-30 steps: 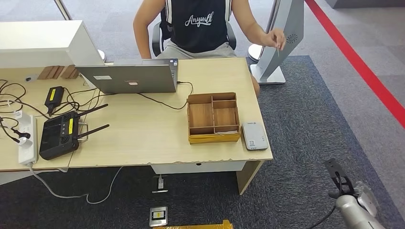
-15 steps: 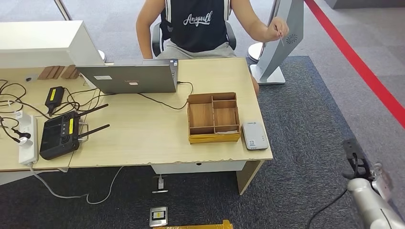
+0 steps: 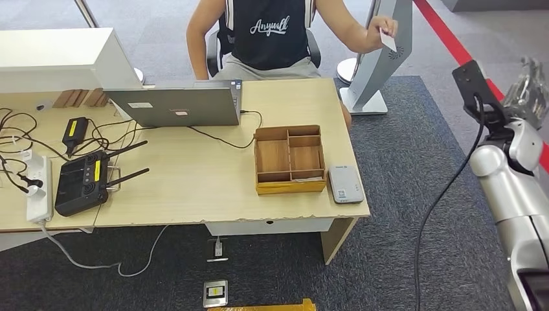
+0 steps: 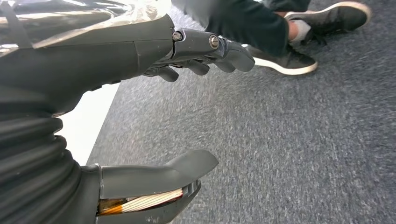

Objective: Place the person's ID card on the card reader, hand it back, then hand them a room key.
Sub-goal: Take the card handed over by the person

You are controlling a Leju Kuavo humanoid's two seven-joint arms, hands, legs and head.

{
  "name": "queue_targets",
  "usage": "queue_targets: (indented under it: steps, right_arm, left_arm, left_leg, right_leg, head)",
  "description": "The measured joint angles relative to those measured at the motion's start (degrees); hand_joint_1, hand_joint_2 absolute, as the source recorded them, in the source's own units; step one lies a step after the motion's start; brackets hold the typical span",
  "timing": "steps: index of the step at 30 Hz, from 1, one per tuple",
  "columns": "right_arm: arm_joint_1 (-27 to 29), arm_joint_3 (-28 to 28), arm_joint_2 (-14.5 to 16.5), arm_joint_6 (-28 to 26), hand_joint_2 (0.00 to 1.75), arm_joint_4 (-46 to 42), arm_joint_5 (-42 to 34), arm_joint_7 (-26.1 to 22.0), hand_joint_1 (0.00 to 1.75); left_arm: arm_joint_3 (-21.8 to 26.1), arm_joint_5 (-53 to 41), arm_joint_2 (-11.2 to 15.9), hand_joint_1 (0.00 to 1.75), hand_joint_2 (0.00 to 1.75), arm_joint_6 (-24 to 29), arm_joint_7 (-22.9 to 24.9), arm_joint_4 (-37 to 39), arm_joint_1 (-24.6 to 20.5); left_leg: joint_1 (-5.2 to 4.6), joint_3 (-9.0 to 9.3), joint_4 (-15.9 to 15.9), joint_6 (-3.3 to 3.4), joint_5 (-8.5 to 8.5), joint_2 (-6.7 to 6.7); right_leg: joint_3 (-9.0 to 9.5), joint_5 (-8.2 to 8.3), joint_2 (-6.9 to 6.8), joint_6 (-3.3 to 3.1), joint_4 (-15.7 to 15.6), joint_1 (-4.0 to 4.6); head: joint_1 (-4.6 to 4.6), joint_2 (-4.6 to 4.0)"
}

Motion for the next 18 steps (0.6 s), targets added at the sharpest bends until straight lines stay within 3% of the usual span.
queue_targets:
  steps: [7,18]
  right_arm:
    - [-9.48,8.67,4.19,3.69,1.75,-1.83,3.76,-3.19,0.00]
    - [-15.71,23.87,16.22,5.57,1.75,3.78,14.50,-6.87,0.00]
  left_arm:
    - [-1.17,-2.41,-0.02,0.00,1.75,-1.55,0.44,0.00,-0.70]
    - [-3.25,-3.58,-0.05,0.00,1.75,-1.98,0.78,0.00,-2.63]
  left_leg:
    - [0.01,-0.03,0.00,-0.01,0.01,-0.01]
    - [0.15,-0.04,0.00,-0.05,0.03,-0.04]
  right_leg:
    - [-0.03,0.01,-0.03,-0.01,0.02,0.01]
    - [-0.07,0.00,-0.03,-0.03,0.02,0.14]
  head:
    - [0.03,0.00]
    - [0.02,0.00]
